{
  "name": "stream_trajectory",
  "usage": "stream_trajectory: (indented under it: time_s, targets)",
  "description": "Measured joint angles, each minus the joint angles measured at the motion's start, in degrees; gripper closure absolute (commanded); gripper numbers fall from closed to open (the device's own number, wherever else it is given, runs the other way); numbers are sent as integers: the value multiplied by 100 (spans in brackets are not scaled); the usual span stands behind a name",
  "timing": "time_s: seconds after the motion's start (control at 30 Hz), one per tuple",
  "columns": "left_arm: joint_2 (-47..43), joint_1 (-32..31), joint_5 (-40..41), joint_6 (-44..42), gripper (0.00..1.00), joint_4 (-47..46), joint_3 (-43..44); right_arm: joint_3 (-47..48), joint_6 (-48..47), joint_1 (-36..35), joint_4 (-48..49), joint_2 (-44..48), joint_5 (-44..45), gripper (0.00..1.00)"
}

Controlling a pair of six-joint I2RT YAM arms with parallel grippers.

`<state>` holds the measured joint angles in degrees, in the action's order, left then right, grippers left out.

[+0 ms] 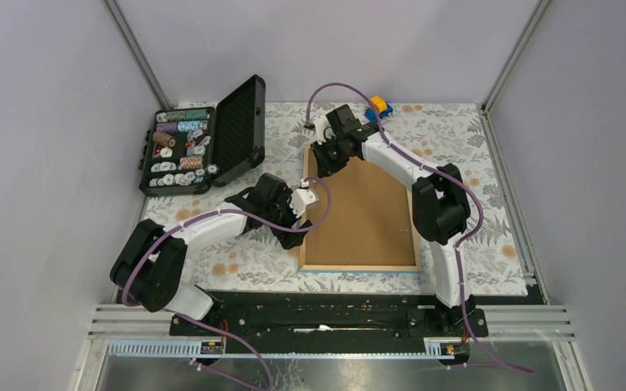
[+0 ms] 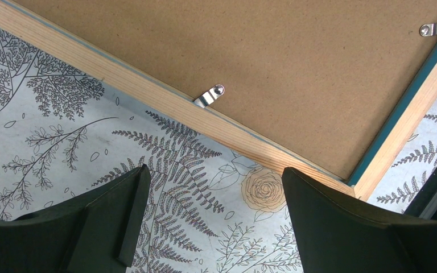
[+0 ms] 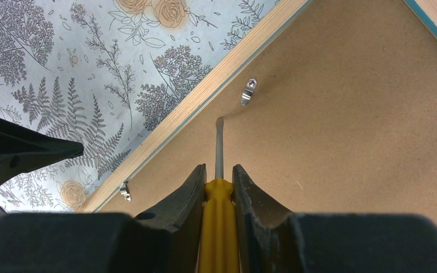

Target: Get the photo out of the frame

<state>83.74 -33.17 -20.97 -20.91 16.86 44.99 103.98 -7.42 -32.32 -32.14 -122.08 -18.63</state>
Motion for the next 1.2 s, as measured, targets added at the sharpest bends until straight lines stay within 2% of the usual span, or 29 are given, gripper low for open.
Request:
stream_trajectory:
  time_s: [0.93, 1.2]
  targets:
    - [0, 0, -4, -2, 7, 2, 0, 415, 59, 9, -9, -264, 317, 100]
    - [0, 0, -4, -2, 7, 9, 0, 577, 52, 280, -11, -341, 577, 100]
